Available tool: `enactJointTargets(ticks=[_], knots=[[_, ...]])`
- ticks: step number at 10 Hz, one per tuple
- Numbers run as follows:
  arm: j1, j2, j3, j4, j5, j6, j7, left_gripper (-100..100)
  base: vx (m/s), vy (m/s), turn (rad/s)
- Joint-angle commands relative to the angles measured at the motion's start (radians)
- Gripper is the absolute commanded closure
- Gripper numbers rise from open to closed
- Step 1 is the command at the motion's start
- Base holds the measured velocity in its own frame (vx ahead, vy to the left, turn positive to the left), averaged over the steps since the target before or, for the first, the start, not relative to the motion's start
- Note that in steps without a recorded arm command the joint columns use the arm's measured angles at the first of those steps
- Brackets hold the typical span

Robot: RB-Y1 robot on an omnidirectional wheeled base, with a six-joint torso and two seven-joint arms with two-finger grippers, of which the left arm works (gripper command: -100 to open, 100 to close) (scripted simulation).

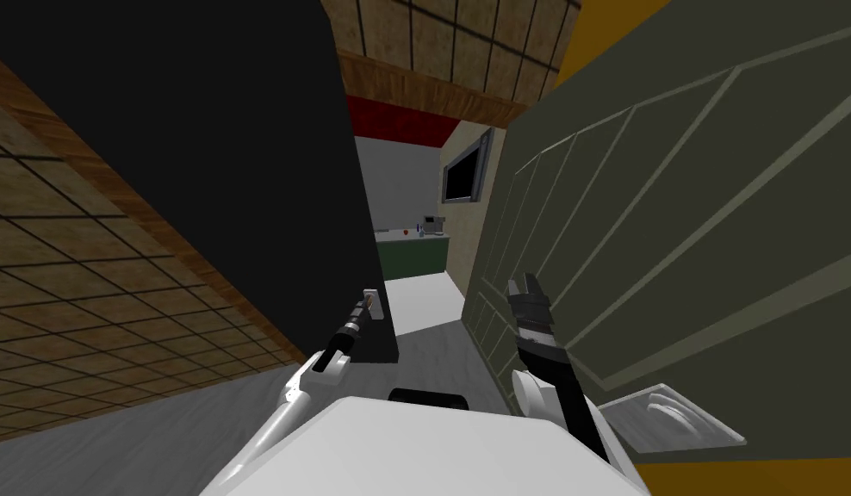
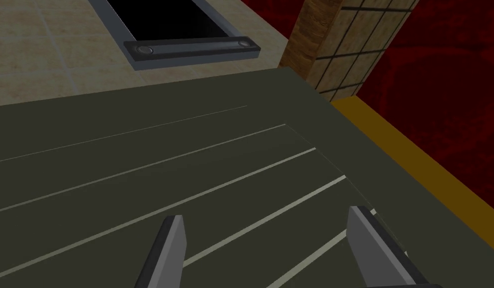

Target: Pull the door open

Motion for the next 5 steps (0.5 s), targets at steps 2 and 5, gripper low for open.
enactJointTargets(ticks=[2,5], knots=[[0.028,0.034,-0.022,-0.016,0.003,-0.025,0.024,100,-0.224,0.076,-0.115],[0.062,0.078,-0.05,-0.038,0.007,-0.055,0.056,100,-0.218,0.084,-0.124]])
